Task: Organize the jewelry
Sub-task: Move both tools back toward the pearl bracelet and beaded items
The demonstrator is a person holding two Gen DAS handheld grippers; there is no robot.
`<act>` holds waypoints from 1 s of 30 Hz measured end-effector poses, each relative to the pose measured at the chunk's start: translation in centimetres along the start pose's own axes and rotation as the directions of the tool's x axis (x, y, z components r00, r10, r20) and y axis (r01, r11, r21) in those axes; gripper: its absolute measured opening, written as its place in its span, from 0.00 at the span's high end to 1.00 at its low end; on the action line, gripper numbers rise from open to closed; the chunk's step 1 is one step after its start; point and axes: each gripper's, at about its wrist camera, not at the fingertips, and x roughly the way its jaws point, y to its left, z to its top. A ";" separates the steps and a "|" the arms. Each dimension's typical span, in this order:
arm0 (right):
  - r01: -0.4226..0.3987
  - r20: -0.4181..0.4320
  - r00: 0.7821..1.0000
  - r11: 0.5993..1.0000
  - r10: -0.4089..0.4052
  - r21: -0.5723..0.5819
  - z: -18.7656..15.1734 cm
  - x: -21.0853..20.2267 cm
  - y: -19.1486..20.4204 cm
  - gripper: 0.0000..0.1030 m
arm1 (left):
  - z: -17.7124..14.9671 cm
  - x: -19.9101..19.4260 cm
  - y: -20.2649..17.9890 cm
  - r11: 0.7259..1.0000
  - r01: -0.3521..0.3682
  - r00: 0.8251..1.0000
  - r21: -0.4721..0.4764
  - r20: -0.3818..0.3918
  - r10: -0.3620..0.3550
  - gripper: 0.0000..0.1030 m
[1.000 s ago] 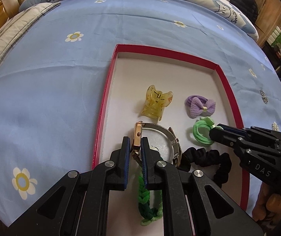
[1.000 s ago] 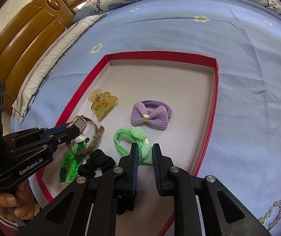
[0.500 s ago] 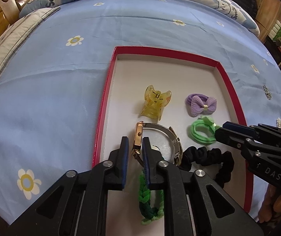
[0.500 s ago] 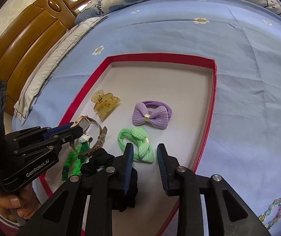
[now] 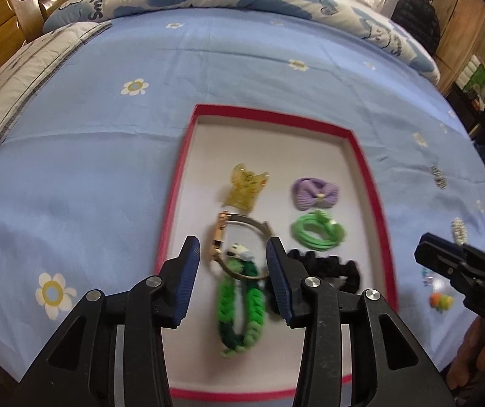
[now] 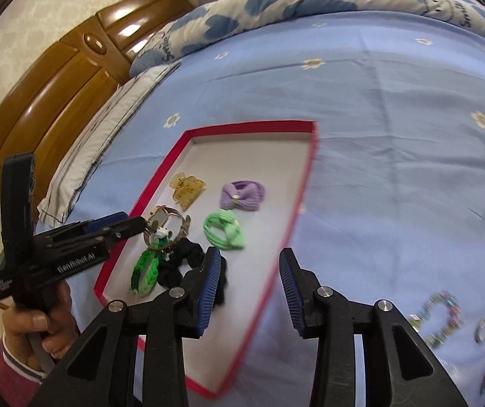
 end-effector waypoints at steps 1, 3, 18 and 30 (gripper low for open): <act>0.008 0.010 1.000 1.000 -0.008 0.011 -0.4 -0.7 -0.5 0.62 | -0.1 -0.5 -0.4 1.000 0.010 1.000 0.001 0.006 -0.010 0.60; 0.022 0.026 0.999 0.999 -0.023 0.033 -1.2 -2.1 -1.7 0.62 | -0.2 -1.2 -1.3 1.000 0.030 0.999 0.007 0.017 -0.030 0.59; 0.133 0.099 0.982 0.960 -0.161 0.245 -6.7 -10.3 -11.1 0.59 | -2.0 -2.9 -10.2 0.978 0.155 0.988 0.140 0.002 -0.157 0.55; 0.183 0.124 0.963 0.914 -0.241 0.363 -10.4 -14.4 -16.7 0.59 | -3.2 -1.8 -16.3 0.951 0.197 0.980 0.237 -0.052 -0.190 0.55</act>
